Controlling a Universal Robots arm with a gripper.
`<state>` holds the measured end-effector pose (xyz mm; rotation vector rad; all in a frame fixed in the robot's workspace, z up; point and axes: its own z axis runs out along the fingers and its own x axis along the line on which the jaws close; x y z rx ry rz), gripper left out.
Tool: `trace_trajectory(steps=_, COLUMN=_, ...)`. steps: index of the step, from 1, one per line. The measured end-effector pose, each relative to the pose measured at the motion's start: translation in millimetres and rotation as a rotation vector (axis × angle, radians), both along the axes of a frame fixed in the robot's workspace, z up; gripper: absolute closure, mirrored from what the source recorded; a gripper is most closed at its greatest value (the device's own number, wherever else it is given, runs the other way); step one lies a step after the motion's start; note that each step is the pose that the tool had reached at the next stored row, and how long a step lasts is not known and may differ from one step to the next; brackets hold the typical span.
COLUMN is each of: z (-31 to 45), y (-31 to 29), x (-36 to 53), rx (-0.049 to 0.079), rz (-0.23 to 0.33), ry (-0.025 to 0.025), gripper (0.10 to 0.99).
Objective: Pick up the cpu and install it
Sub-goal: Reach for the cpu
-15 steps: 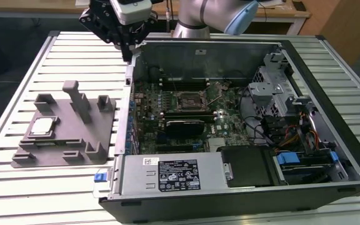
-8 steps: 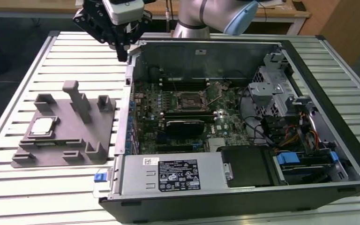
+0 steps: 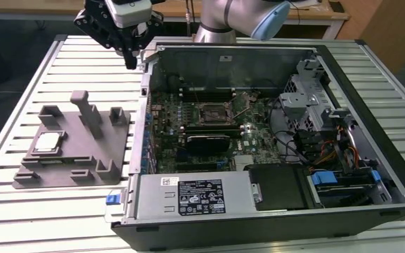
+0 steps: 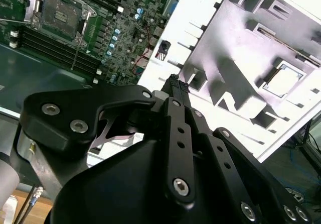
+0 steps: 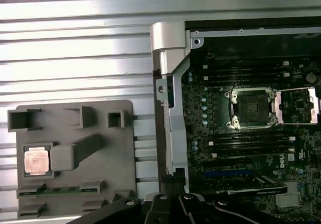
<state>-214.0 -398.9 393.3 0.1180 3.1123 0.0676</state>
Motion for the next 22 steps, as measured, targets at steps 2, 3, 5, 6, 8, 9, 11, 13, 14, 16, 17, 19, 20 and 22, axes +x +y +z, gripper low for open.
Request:
trace_trajectory(steps=2, z=0.0, y=0.0, x=-2.5, rx=0.0, rz=0.0, ry=-0.0001, gripper=0.98)
trace_trajectory(steps=3, z=0.0, y=0.0, x=-3.8, rx=0.0, rz=0.0, ry=-0.0001, gripper=0.98)
trace_trajectory(steps=5, z=0.0, y=0.0, x=-6.2, rx=0.0, rz=0.0, ry=0.0, gripper=0.98)
trace_trajectory(steps=6, z=0.0, y=0.0, x=-7.4, rx=0.0, rz=0.0, ry=-0.0001, gripper=0.98)
trace_trajectory(steps=8, z=0.0, y=0.0, x=-9.9, rx=0.0, rz=0.0, ry=-0.0001, gripper=0.98)
trace_trajectory(steps=9, z=0.0, y=0.0, x=-11.2, rx=0.0, rz=0.0, ry=-0.0001, gripper=0.98)
trace_trajectory(steps=11, z=0.0, y=0.0, x=-14.0, rx=0.0, rz=0.0, ry=-0.0001, gripper=0.98)
trace_trajectory(steps=13, z=0.0, y=0.0, x=-16.9, rx=0.0, rz=0.0, ry=-0.0001, gripper=0.98)
trace_trajectory(steps=14, z=0.0, y=0.0, x=-18.3, rx=0.0, rz=0.0, ry=0.0, gripper=0.98)
trace_trajectory(steps=16, z=0.0, y=0.0, x=-21.2, rx=0.0, rz=0.0, ry=-0.0001, gripper=0.98)
trace_trajectory(steps=17, z=0.0, y=0.0, x=-22.7, rx=0.0, rz=0.0, ry=-0.0001, gripper=0.98)
trace_trajectory(steps=19, z=0.0, y=0.0, x=-25.8, rx=0.0, rz=0.0, ry=-0.0002, gripper=0.98)
trace_trajectory(steps=20, z=0.0, y=0.0, x=-27.3, rx=0.0, rz=0.0, ry=-0.0002, gripper=0.98)
trace_trajectory(steps=22, z=0.0, y=0.0, x=-30.5, rx=0.0, rz=0.0, ry=-0.0002, gripper=0.98)
